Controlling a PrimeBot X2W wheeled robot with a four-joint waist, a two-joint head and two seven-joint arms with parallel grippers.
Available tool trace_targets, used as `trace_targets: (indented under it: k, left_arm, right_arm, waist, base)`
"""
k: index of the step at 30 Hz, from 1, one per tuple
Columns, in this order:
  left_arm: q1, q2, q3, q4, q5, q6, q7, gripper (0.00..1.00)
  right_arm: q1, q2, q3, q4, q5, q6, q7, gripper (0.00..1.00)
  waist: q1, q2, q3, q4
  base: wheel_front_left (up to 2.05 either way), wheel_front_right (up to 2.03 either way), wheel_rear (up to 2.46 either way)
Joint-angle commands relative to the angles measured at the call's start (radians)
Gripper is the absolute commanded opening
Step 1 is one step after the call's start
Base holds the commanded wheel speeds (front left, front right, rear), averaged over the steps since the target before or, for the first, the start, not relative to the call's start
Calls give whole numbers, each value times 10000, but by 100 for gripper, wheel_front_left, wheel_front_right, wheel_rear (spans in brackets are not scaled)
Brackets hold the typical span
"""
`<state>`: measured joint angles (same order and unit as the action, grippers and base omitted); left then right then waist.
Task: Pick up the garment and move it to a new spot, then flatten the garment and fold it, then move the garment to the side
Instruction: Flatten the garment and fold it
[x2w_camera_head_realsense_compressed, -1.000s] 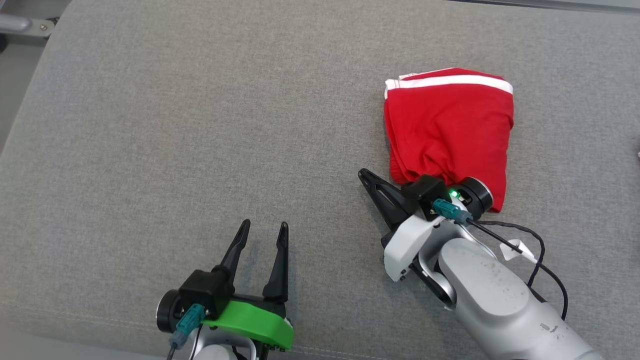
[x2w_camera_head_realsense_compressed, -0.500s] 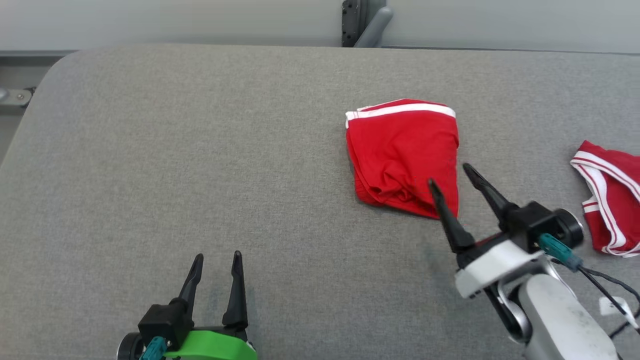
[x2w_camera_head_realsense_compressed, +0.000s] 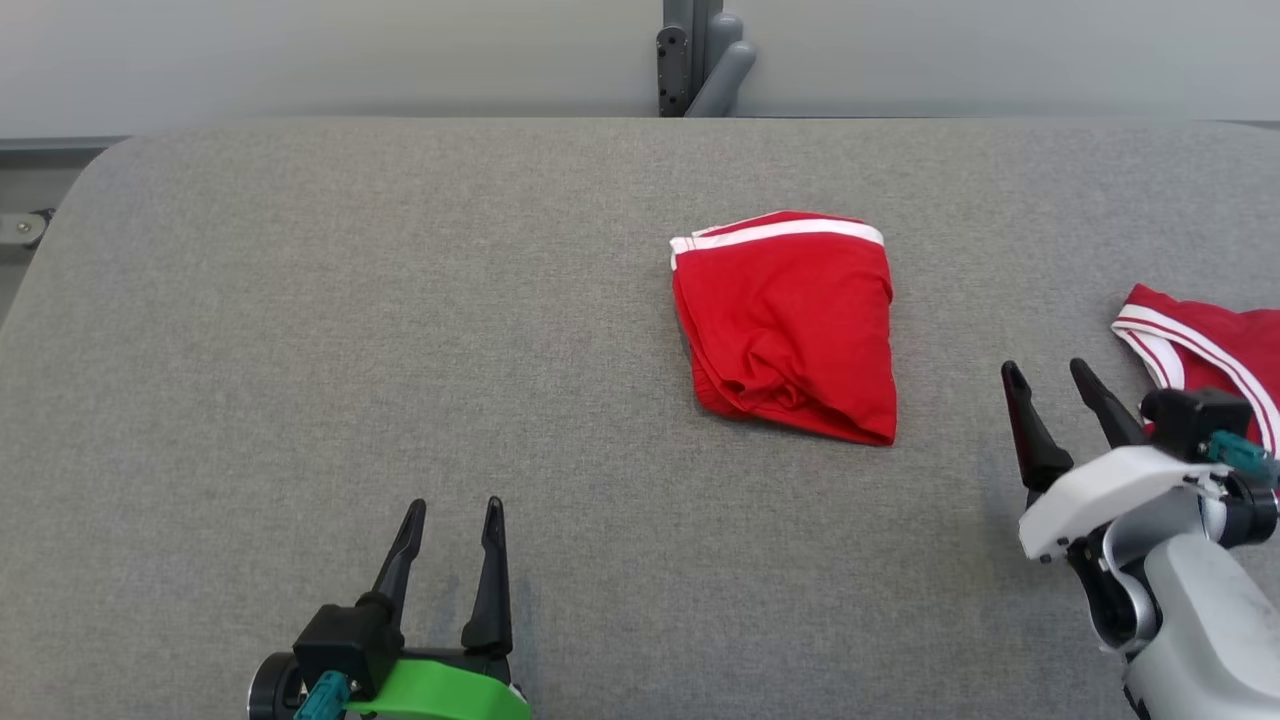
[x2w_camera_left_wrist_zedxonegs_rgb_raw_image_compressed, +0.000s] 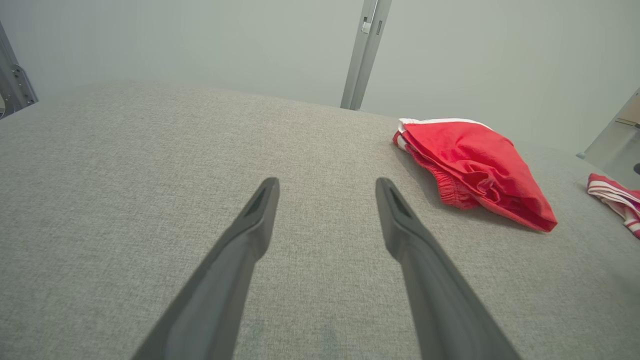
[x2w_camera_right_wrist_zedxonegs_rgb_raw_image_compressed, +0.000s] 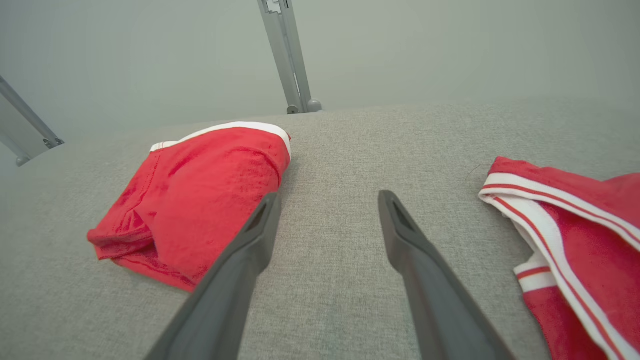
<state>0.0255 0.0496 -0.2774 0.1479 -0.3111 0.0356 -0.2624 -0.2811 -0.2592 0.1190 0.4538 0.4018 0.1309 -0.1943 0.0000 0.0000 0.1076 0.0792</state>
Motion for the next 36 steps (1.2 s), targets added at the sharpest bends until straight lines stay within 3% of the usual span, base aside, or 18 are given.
trace_targets:
  k: [1, 8, 14, 20, 23, 28, 36]
  left_arm:
    - [-203, 21, -27, -25, 39, -23, -26, 100]
    - [-580, 21, -391, 31, -77, 40, -26, 100]
    - [-477, 21, -409, -55, -203, 244, -26, 100]
    - [71, 22, 84, 10, -66, 273, -26, 100]
    - [298, 22, 345, 66, 43, 167, -26, 100]
    - [514, 22, 655, 33, 120, 113, -26, 100]
    - [971, 21, 1144, -71, 208, 78, -26, 100]
  right_arm:
    - [-217, 4, 25, 161, 344, -6, 217, 100]
    - [-2339, -10, 618, 2066, 1488, -6, 1570, 100]
    - [-2834, 69, 1219, 2845, 1120, -6, 61, 100]
    - [-1883, 353, 1374, 2949, 917, -6, -607, 100]
    - [-1191, 196, 1428, 2516, 523, -9, -701, 100]
    - [226, 150, 684, 630, -239, -7, -702, 100]
    - [3167, 903, -1140, -2871, -1987, -4, -705, 100]
  waist:
    - [0, 0, 207, 205]
    - [0, 0, 563, 691]
    - [0, 0, 458, 800]
    - [0, 0, -45, 144]
    - [0, 0, -308, -192]
    - [0, 0, -631, -504]
    - [0, 0, -1094, -842]
  base:
    - [0, 0, 0]
    - [0, 0, 0]
    - [0, 0, 0]
    - [0, 0, 0]
    - [0, 0, 0]
    - [0, 0, 0]
    - [0, 0, 0]
